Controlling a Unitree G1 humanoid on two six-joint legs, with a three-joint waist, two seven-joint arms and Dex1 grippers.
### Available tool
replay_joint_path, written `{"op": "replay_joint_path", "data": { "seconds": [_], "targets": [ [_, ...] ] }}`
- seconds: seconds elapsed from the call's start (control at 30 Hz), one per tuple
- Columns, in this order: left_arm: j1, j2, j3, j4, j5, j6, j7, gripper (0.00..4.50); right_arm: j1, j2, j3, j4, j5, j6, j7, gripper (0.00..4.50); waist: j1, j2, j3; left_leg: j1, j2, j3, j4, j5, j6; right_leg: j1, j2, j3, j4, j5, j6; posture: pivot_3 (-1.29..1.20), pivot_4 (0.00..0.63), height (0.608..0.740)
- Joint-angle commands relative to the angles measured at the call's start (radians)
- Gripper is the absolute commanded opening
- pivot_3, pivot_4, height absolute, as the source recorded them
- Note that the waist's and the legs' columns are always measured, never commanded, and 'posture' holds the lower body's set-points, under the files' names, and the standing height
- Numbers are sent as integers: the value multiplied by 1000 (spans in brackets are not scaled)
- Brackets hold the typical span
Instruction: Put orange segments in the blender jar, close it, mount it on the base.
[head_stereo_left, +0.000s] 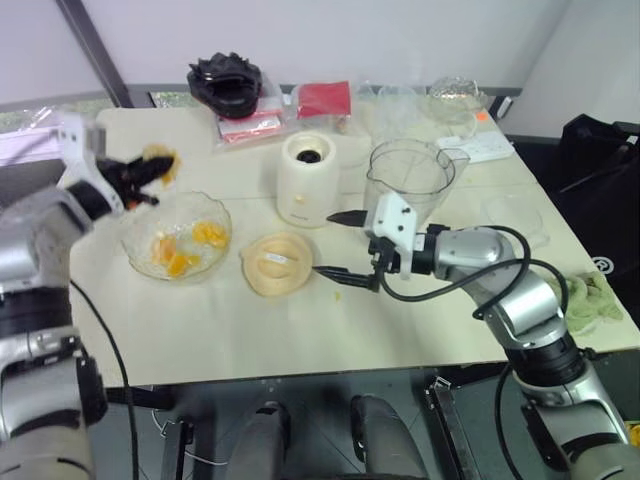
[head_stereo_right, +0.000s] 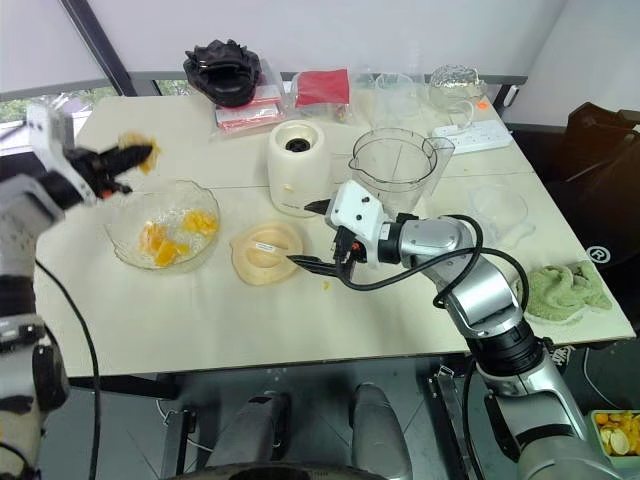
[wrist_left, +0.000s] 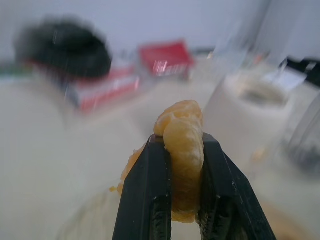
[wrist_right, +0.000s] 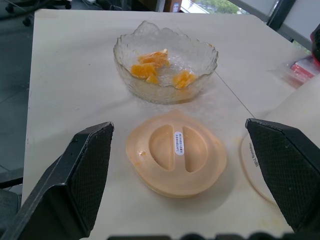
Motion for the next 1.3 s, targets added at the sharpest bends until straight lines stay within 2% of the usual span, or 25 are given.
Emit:
{"op": "replay_joint_path", "data": {
  "seconds": [0.03,0.1,0.17,0.33,0.5,0.63,0.77,1.07,1.3],
  "targets": [
    [-148,2,-37,-7,-19,3,-27,619,13,3,-17,-48,1,-2,-22,4428,-1,0,0,0,0,0,0,0,0,0,0,0,0,0,0,0,150,740],
    [-234,-15,-86,30,3,-19,-54,619,23,3,-22,-57,0,3,-33,4428,-2,0,0,0,0,0,0,0,0,0,0,0,0,0,0,0,150,740],
    [-383,-83,-163,124,39,-74,-93,619,41,1,-34,-70,0,12,-53,4428,3,0,0,0,0,0,0,0,0,0,0,0,0,0,0,0,150,740],
    [-597,-239,-254,386,122,-238,-162,619,69,-4,-49,-111,2,43,-95,4428,18,0,0,0,-1,1,1,0,0,1,0,0,-1,0,0,0,150,740],
    [-712,-391,-289,620,186,-415,-201,619,114,-21,-73,-171,4,84,-138,4428,15,0,0,0,-1,1,0,0,0,1,0,0,-2,0,1,0,150,740],
    [-741,-518,-330,800,265,-579,-225,619,182,-32,-119,-267,9,151,-203,4428,23,0,0,-1,-1,1,0,0,1,1,0,0,-2,-1,1,0,150,740],
    [-752,-582,-326,895,306,-662,-222,619,249,-34,-156,-369,16,226,-264,4428,17,0,1,-1,-1,1,0,0,1,1,0,0,-3,-1,1,0,150,740],
    [-730,-679,-318,963,358,-748,-195,619,415,-38,-256,-602,45,394,-377,4428,25,0,1,-1,-1,0,0,-1,1,1,0,0,-3,-1,2,0,150,740],
    [-689,-760,-340,992,439,-805,-129,619,430,-42,-293,-676,74,489,-426,4428,23,0,1,-1,-1,0,0,-1,1,2,0,0,-3,-1,2,0,150,740]
  ]
}}
